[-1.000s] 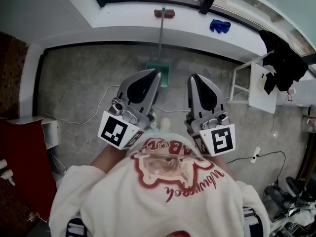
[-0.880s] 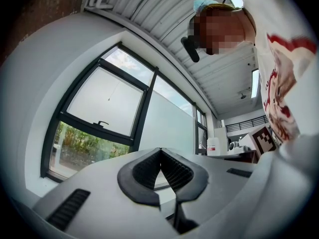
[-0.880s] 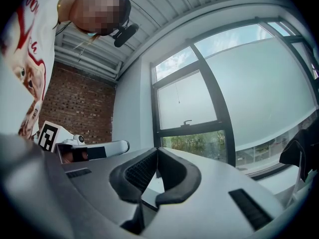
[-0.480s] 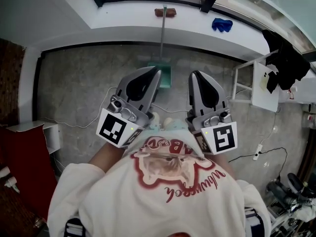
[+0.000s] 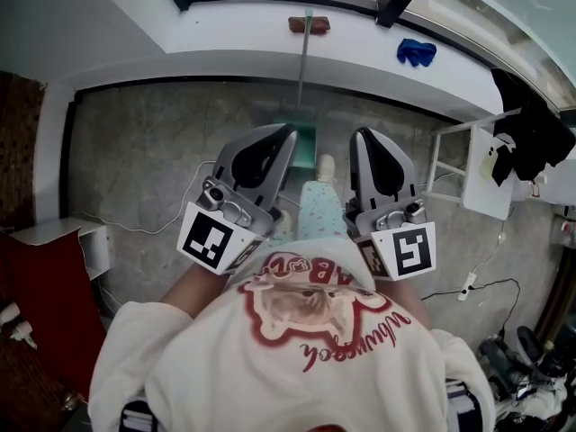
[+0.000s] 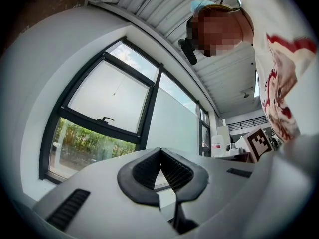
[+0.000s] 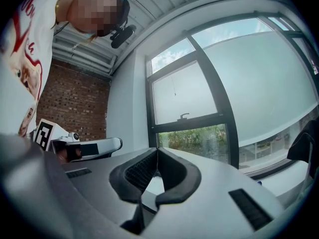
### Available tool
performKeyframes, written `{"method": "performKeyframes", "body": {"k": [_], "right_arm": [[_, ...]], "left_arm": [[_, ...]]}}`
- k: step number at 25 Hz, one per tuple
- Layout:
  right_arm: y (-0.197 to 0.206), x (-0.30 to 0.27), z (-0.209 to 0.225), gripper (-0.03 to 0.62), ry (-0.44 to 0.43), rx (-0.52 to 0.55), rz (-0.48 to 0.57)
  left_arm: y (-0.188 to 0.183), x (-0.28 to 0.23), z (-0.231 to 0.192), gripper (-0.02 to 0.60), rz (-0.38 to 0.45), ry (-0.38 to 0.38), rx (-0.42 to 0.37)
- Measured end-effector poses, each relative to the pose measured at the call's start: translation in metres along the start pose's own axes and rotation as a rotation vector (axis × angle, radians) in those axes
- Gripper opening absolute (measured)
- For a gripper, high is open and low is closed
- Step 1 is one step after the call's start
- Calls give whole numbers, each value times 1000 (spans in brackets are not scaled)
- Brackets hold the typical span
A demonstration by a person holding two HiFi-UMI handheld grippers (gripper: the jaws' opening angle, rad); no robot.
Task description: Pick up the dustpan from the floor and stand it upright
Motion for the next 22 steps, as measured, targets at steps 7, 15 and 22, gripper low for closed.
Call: {"method": "performKeyframes", "body": {"k": [7,15,22], "right_arm": [[9,-78,59,25,-91,30,-42],[19,-173,121,25,-177,40,-36],[61,-226,164,25,-210,31,-104]], "left_arm": [[22,-61,-41,18,-2,-86,-9],[48,-133,-93,18,9,-177,-8],[86,-176,-122,18,-20,-216,12]]}}
Point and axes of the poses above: the fingertips, and each gripper's own axes: x backward along the fingers, z to its right, y out of its underside, the point moved 10 cm from there along x, backward along the fingers, and after that the axes turned 4 degrees about y, right-handed, at the moved point
